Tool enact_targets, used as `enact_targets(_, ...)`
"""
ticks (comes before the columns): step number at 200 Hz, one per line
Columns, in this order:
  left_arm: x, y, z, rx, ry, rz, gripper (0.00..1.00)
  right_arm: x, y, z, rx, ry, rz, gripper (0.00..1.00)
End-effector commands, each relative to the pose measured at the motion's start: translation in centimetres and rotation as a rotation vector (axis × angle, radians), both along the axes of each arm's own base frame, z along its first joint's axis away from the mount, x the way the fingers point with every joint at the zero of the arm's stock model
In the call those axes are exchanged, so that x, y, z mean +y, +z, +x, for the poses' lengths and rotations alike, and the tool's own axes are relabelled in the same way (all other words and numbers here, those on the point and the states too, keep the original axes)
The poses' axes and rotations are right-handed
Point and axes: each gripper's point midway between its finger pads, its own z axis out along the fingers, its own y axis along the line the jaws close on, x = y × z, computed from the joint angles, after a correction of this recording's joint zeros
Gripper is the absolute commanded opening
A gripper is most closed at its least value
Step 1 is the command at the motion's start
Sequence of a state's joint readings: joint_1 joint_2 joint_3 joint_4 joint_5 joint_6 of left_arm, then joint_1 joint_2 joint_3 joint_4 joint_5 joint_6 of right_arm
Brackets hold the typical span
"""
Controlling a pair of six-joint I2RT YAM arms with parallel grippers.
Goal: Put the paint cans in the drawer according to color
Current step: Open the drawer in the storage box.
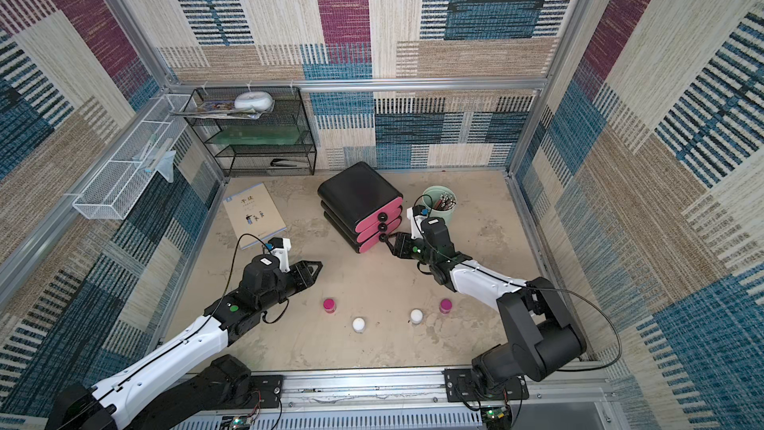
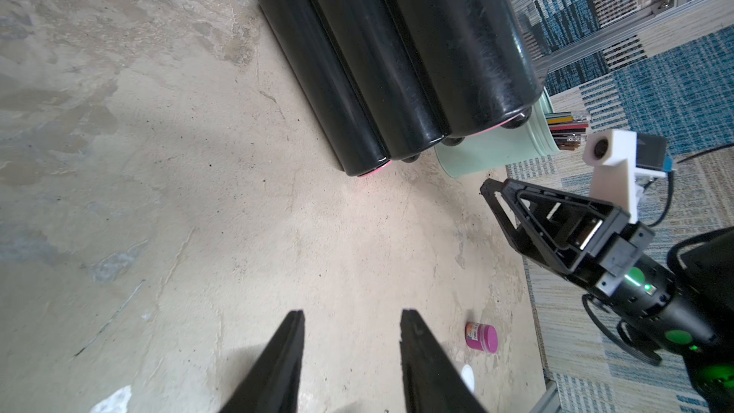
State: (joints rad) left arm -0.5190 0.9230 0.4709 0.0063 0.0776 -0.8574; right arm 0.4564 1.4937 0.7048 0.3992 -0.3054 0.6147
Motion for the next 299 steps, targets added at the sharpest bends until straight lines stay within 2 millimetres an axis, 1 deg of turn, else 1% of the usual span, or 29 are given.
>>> enact_targets(1, -0.1, 0.4, 0.3, -0.022, 0.001, -0.012, 0.44, 1.0, 1.3, 1.4, -0.068, 0.016, 0.035, 0.53)
enact_targets(47, -0.2, 0.2, 0.3, -0.018, -0.001, -0.012, 0.44, 1.6, 0.5, 3.1, -0.094, 0.009, 0.018, 0.54)
enact_targets(66, -0.2, 0.0, 0.3, -0.016, -0.003, -0.008, 0.44, 1.7, -0.2, 3.4, -0.087, 0.007, 0.013, 0.54)
enact_targets(123, -0.1, -0.6, 0.1, -0.005, 0.0, -0.002, 0.43, 2.2, -1.4, 4.2, -0.081, 0.013, 0.006, 0.51)
enact_targets(182, 0.1, -0.6, 0.0, -0.006, 0.003, 0.004, 0.43, 2.8, -2.0, 5.2, -0.083, 0.02, -0.001, 0.46)
enact_targets(241, 0.3, -0.6, -0.1, -0.005, 0.006, 0.009, 0.43, 2.9, -2.6, 5.2, -0.074, 0.023, -0.009, 0.4)
enact_targets(261, 0.3, -0.5, -0.2, -0.008, 0.006, 0.007, 0.43, 2.9, -2.4, 5.2, -0.082, 0.024, -0.01, 0.37)
enact_targets(284, 0.3, -0.6, -0.1, -0.005, 0.008, 0.007, 0.43, 2.8, -2.4, 4.6, -0.08, 0.034, -0.005, 0.31)
enact_targets(299, 0.2, -0.6, -0.1, -0.007, 0.005, 0.007, 0.43, 2.5, -2.4, 4.1, -0.081, 0.028, -0.008, 0.29)
